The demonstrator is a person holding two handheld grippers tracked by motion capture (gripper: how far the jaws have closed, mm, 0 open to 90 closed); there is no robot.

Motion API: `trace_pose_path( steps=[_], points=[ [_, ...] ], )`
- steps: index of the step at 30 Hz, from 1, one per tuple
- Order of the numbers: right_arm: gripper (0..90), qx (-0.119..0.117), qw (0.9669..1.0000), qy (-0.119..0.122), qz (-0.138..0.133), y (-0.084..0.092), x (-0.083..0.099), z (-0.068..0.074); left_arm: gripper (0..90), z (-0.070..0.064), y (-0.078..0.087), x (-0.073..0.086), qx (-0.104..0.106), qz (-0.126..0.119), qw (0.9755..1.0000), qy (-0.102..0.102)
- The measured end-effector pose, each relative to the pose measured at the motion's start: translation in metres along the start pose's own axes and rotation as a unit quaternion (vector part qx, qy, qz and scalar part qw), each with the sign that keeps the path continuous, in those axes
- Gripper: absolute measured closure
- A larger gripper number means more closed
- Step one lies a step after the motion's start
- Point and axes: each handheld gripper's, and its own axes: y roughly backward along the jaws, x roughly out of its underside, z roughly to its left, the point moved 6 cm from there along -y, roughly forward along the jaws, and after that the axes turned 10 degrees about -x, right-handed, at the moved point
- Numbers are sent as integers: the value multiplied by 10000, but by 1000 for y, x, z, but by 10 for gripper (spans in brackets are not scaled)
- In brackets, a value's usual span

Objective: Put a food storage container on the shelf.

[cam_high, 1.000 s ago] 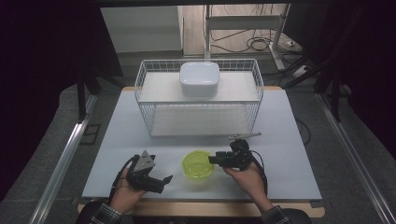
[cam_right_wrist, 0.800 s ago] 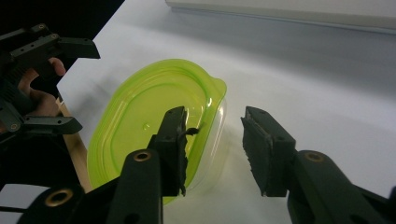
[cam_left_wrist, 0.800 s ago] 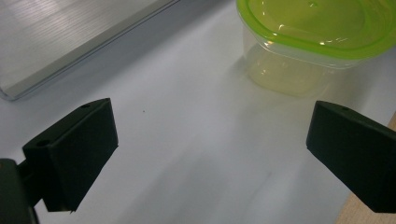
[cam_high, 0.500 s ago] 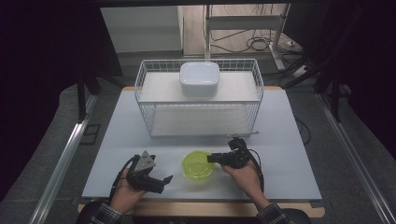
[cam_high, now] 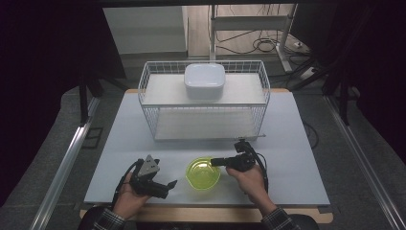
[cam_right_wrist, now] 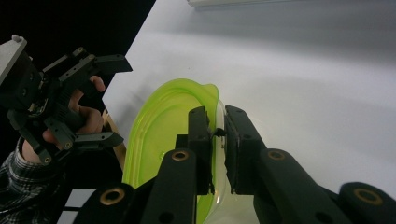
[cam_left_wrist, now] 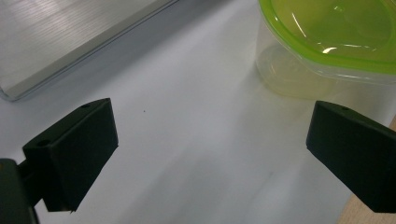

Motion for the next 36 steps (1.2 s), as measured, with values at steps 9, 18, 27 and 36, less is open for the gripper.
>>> trace_pose_path(
  steps=[9,18,27,36],
  points=[
    [824,-19,9999,20,-167,5,-5,4,16,2,1,0,-25,-19,10000,26],
    [824,-222,9986,78,-463,20,-19,16,16,4,2,0,-57,-27,10000,58],
    [823,-243,9974,212,-640,33,-37,31,15,5,2,0,-71,-30,10000,54],
    [823,-293,9957,361,-803,45,-58,47,15,6,3,0,-75,-70,9999,46]
  ],
)
